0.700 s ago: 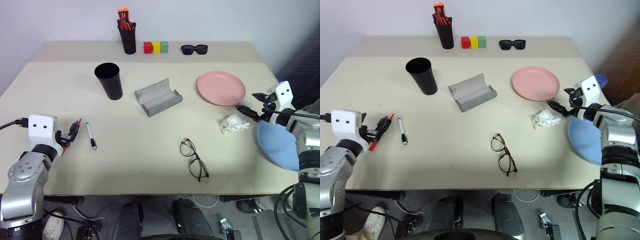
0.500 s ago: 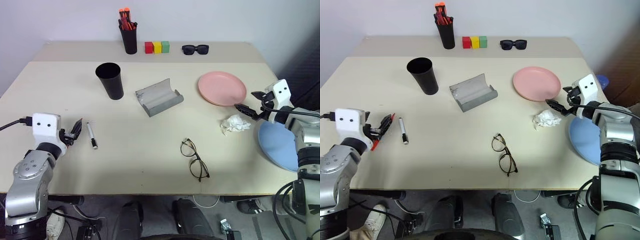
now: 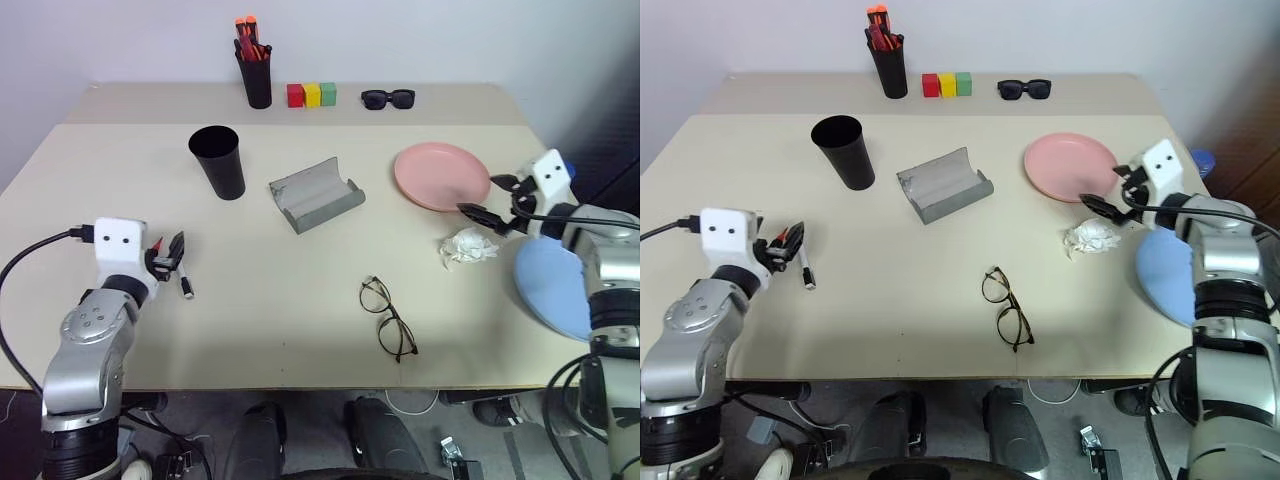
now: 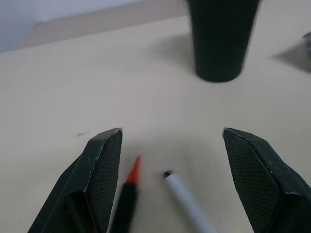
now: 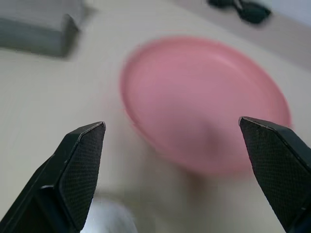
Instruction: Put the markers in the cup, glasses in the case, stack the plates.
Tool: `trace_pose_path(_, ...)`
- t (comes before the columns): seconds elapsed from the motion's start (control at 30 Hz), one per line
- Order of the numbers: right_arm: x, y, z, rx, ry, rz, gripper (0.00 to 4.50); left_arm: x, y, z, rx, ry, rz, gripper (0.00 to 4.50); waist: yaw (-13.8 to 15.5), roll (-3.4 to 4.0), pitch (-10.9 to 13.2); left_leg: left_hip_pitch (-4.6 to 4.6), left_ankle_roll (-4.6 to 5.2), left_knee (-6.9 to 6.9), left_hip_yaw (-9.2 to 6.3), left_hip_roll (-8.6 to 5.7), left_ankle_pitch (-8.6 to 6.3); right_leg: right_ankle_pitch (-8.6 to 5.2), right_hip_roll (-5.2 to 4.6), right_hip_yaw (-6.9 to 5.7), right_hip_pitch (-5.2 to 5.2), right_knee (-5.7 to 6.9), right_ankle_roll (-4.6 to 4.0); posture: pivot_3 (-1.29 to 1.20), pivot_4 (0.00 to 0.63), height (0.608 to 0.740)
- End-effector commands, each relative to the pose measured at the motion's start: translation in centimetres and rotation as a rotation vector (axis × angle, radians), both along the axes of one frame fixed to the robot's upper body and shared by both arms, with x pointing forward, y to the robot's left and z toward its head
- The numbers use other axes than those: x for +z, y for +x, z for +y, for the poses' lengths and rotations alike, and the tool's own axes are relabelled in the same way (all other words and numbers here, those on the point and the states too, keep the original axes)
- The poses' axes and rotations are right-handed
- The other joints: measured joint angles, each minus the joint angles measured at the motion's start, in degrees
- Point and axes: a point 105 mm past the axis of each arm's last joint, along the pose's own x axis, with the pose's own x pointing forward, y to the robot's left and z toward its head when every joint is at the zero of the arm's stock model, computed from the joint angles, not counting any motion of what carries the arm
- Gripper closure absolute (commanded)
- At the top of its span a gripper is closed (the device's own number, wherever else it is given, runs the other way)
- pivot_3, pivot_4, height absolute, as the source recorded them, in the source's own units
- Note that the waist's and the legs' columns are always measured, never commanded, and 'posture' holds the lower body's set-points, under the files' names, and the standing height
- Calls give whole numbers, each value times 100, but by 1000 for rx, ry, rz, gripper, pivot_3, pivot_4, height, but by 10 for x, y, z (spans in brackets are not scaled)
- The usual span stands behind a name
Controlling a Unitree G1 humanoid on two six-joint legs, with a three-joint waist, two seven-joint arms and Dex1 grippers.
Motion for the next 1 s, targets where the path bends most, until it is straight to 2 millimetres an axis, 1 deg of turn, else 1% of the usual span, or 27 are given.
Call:
trace_pose_path(0.03,21,-1,43,103,18,-84,0,6,10,-7,28,10,0,1161,6,0,0,0,0,-1,-1,0,0,0,0,0,-1,2,0,0,150,732)
trace_pose_path(0.1,17,-12,80,210,46,-73,0,1,13,-7,71,3,36,1161,6,0,0,0,0,2,-6,0,0,1,2,0,-2,14,1,0,150,732)
trace_pose_path(0.17,9,-20,106,260,50,-55,0,-1,14,-4,110,2,61,1161,7,0,0,0,0,1,-11,0,0,0,3,-1,-3,22,2,0,150,732)
trace_pose_path(0.2,6,-22,114,265,44,-49,0,-2,13,-2,122,4,68,1161,6,0,0,0,0,0,-13,0,0,0,3,-1,-4,24,1,0,150,732)
trace_pose_path(0.27,-11,-24,129,245,0,-37,0,-5,12,2,152,-28,97,1161,8,0,0,-1,-1,1,-19,0,0,0,3,-2,-7,29,1,0,150,732)
trace_pose_path(0.33,-21,-26,144,225,11,-28,0,-7,9,8,185,-66,127,621,14,0,-1,-1,-1,10,-17,-1,1,0,2,-2,-7,35,1,0,150,732)
trace_pose_path(0.37,-22,-28,150,219,24,-28,0,-8,7,11,196,-77,136,392,12,-1,-1,-1,-1,11,-17,-2,1,0,2,-2,-6,37,1,0,150,732)
trace_pose_path(0.4,-24,-32,158,229,42,-26,0,-7,6,15,216,-96,142,9,10,-1,-1,-1,-1,15,-17,-2,1,-1,2,-2,-7,40,0,0,150,732)
trace_pose_path(0.43,-27,-35,164,236,55,-20,0,-7,5,19,242,-108,152,9,9,-1,-1,-1,-2,15,-18,-2,1,-1,2,-2,-7,41,0,0,150,732)
trace_pose_path(0.5,-34,-42,175,251,62,-3,0,-8,2,28,289,-120,179,9,8,-1,-1,-1,-2,15,-19,-2,1,-1,3,-3,-7,41,0,0,150,732)
trace_pose_path(0.67,-46,-57,200,307,40,19,0,-6,-5,46,327,-155,243,9,4,-5,-3,-1,-2,15,-20,-4,1,-1,3,-6,-7,41,0,0,150,732)
trace_pose_path(0.83,-50,-65,210,333,67,37,0,-9,-5,54,288,-143,322,9,2,-6,-2,-1,-3,14,-31,-3,2,-1,5,-8,-8,41,-1,0,150,732)
trace_pose_path(1.0,-54,-67,218,332,73,41,0,-10,-2,71,262,-98,369,9,1,-8,-3,0,-5,12,-33,-3,2,-2,4,-10,-10,41,-2,0,150,732)
